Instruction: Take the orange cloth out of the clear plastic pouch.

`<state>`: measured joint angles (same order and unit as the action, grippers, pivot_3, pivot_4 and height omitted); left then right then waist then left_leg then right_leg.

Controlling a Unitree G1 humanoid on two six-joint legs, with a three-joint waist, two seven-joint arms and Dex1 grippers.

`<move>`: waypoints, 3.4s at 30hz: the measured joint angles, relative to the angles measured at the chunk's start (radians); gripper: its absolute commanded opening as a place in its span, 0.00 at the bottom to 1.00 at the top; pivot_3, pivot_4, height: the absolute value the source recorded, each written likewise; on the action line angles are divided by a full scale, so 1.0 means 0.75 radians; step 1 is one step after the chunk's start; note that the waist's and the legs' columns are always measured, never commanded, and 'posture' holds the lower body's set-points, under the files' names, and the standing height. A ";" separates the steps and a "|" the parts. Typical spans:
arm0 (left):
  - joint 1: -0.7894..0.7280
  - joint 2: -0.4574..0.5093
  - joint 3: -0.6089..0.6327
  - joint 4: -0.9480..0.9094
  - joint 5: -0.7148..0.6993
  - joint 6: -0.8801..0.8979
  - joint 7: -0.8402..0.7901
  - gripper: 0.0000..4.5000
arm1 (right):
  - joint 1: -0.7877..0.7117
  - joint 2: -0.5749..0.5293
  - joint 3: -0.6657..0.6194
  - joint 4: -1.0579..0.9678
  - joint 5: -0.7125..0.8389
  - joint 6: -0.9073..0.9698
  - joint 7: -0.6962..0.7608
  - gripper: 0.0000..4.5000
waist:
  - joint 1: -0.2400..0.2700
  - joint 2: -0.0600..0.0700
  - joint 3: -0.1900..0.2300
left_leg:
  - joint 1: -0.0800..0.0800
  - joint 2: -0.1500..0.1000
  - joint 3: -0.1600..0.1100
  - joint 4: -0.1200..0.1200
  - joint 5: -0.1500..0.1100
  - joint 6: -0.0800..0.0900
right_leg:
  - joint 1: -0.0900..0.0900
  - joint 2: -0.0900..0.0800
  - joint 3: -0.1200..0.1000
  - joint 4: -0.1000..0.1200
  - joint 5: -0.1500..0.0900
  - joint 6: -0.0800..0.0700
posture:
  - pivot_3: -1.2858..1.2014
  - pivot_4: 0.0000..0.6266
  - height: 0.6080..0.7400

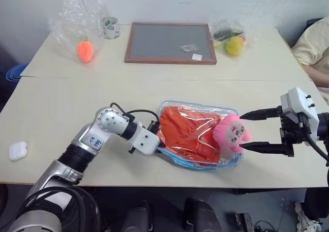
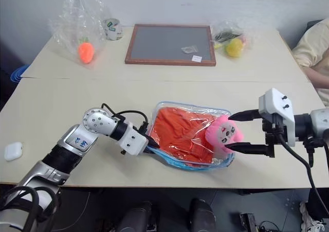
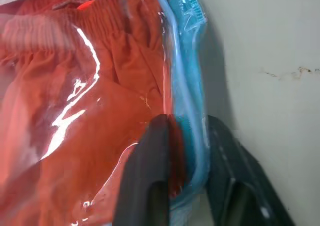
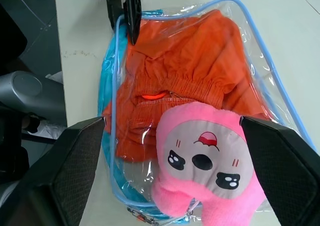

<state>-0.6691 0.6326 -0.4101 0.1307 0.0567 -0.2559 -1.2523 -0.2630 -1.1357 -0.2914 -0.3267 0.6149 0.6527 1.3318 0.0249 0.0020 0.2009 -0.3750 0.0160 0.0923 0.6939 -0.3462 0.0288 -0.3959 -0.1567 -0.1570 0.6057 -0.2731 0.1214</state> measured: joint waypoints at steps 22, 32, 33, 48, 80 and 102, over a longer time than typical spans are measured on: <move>0.449 0.288 0.328 -0.344 0.072 0.023 0.348 0.00 | -0.319 0.118 0.335 0.204 -0.089 -0.171 0.053 1.00 | -0.002 0.000 0.000 | 0.001 0.002 0.000 0.000 -0.001 0.000 | 0.000 -0.003 0.000 0.001 0.000 0.000 | 0.52 0.24 1.00; 0.211 0.303 0.267 0.176 0.143 -0.635 0.367 0.00 | -0.413 0.158 0.396 0.303 -0.140 -0.217 0.110 1.00 | -0.006 0.000 0.000 | 0.000 0.000 0.002 0.000 -0.001 0.001 | -0.001 -0.004 -0.001 0.002 0.000 0.000 | 0.52 0.24 1.00; 0.182 0.302 0.256 0.225 0.147 -0.673 0.367 0.00 | -0.418 0.160 0.398 0.312 -0.145 -0.223 0.113 1.00 | -0.007 0.000 0.000 | 0.000 -0.001 0.002 0.000 -0.001 0.001 | -0.001 -0.004 -0.001 0.002 0.000 0.000 | 0.52 0.24 1.00; 0.462 0.410 0.458 -0.100 -0.182 -0.141 0.337 0.84 | -0.459 0.397 0.428 0.334 -0.205 -0.218 -0.137 1.00 | -0.038 0.000 0.000 | -0.001 0.001 0.001 -0.001 -0.001 0.001 | -0.003 -0.003 0.000 0.002 0.000 0.000 | 0.52 0.24 1.00; 0.910 0.521 1.243 -1.143 -1.303 1.351 0.818 0.99 | -0.521 0.665 0.501 0.411 -0.148 -0.141 -0.103 0.01 | -0.036 0.000 0.001 | 0.002 0.003 0.003 -0.003 -0.004 -0.006 | -0.003 0.007 0.005 -0.001 -0.001 -0.002 | 0.52 0.24 1.00; 0.792 0.517 1.118 -1.101 -1.217 1.345 0.778 0.99 | -0.571 0.781 0.557 0.602 -0.367 -0.141 -0.416 0.99 | -0.037 0.000 0.001 | -0.001 0.002 0.015 -0.005 -0.004 -0.007 | -0.016 0.009 0.016 0.005 -0.002 -0.003 | 0.52 0.24 1.00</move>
<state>-0.0747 1.0205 0.4283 -0.6949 -0.8557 0.7528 -0.6687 -0.6914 -0.5503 0.1264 0.1249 0.3393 0.5469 1.0198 -0.0033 0.0019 0.2016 -0.3760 0.0177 0.1033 0.6905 -0.3494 0.0238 -0.4082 -0.1500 -0.1449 0.6092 -0.2743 0.1188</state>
